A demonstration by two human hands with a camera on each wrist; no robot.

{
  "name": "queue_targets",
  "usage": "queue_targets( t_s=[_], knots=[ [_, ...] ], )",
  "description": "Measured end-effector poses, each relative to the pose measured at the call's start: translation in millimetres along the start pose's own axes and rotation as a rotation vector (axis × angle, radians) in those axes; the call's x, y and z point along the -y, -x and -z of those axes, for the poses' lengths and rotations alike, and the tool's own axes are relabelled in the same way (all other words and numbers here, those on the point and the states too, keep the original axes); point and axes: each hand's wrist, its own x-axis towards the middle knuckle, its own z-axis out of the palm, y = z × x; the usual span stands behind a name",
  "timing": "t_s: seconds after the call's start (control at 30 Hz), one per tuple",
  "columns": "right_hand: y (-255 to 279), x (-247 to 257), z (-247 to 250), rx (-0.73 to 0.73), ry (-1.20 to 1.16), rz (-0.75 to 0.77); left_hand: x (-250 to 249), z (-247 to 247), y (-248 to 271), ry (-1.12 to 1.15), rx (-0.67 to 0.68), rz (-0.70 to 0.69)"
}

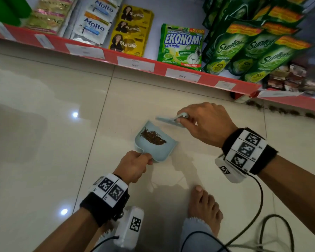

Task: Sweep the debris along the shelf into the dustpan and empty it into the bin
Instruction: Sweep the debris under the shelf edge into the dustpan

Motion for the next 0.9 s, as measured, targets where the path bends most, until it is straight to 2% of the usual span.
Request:
queue_targets(
  t_s=[0.07, 0.17, 0.3, 0.47, 0.7, 0.9],
  knots=[
    [-4.1, -1.9, 1.3, -0.053, 0.091, -0.066, -0.6, 0.1, 0.4, -0.011, 0.002, -0.005],
    [-7.8, 0.8, -3.5, -0.014, 0.193, -0.117, -1.9, 0.8, 0.6, -0.028, 0.0, -0.011],
    [6.1, 22.0, -17.5, 0.099, 0.138, -0.067, -2.0, 1.5, -0.3, -0.052, 0.0, -0.024],
    [24.2, 45.9, -26.6, 0.145, 0.075, -0.062, -1.6, 3.1, -4.6, -0.11, -0.014, -0.041],
    [39.9, 44.8, -8.3, 0.027, 0.005, -0.244, -7.5, 5.2, -10.4, -0.218, 0.063, -0.153],
    [66.3, 32.6, 26.3, -0.066, -0.043, -0.451, -35.1, -14.2, -10.2, -0.313, 0.2, -0.232]
  ],
)
